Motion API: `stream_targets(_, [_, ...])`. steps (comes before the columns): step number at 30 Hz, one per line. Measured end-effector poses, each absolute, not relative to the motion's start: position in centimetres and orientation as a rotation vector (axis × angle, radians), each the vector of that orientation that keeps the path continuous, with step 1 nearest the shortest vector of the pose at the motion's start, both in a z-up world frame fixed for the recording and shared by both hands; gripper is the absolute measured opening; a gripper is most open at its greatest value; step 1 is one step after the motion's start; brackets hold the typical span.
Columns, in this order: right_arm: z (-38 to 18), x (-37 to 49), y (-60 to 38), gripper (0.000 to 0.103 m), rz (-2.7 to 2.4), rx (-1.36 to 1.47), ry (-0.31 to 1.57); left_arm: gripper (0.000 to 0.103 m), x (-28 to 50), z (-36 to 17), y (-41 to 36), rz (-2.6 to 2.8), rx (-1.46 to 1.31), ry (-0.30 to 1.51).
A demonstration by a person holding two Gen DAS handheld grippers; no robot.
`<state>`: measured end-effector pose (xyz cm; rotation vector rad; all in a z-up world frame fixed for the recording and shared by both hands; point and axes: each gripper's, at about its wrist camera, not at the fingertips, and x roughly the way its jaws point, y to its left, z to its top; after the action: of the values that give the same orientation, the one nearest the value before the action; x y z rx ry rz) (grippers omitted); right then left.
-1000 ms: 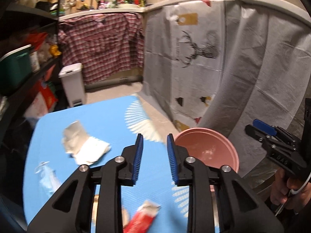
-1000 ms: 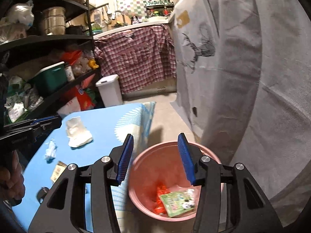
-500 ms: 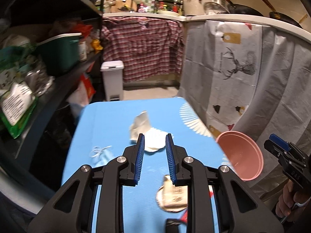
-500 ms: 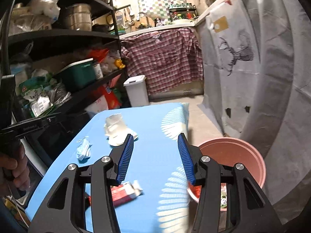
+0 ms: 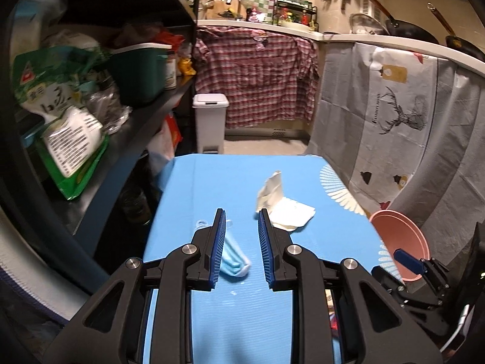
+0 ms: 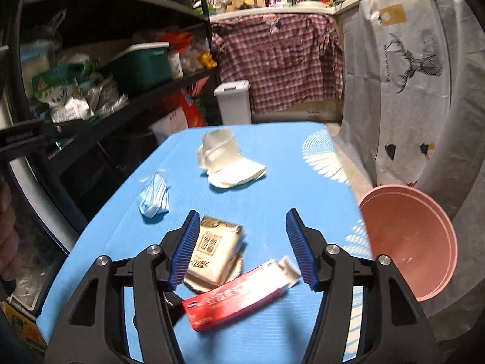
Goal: Collect trash
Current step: 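Grasp the blue face mask with the left tool while the right tool grasps the white tissue pack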
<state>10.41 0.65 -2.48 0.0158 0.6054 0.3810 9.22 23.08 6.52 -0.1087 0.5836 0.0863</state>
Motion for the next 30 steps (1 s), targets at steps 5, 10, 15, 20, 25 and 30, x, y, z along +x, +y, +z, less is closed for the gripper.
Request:
stream_targets(5, [-4.6, 11.2, 3.3, 0.064, 0.387, -0.020, 0.689, 0.022, 9.1, 5.8, 24.8, 0.117, -0.130, 0.601])
stream_targets(10, [-6.6, 12.0, 6.0, 0.067, 0.404, -0.081, 0.775, 0.022, 9.4, 4.8, 25.3, 0.122, -0.128, 0.624])
stream_targets(15, [-8.2, 12.8, 6.8, 0.068, 0.381, -0.123, 0.838, 0.022, 10.3, 3.6, 25.3, 0.118, -0.131, 0.647])
stream_targets(20, [-8.6, 13.2, 6.8, 0.071, 0.390, -0.120, 0.852, 0.022, 11.5, 2.0, 25.7, 0.123, -0.157, 0.679])
stream_targets(25, [-8.8, 13.8, 6.6, 0.071, 0.418, -0.108, 0.873, 0.023, 13.2, -0.1, 25.3, 0.124, -0.165, 0.733])
stream_targets(30, [-8.7, 14.3, 6.1, 0.063, 0.463, -0.111, 0.888, 0.045, 15.3, -2.6, 24.0, 0.110, -0.162, 0.810])
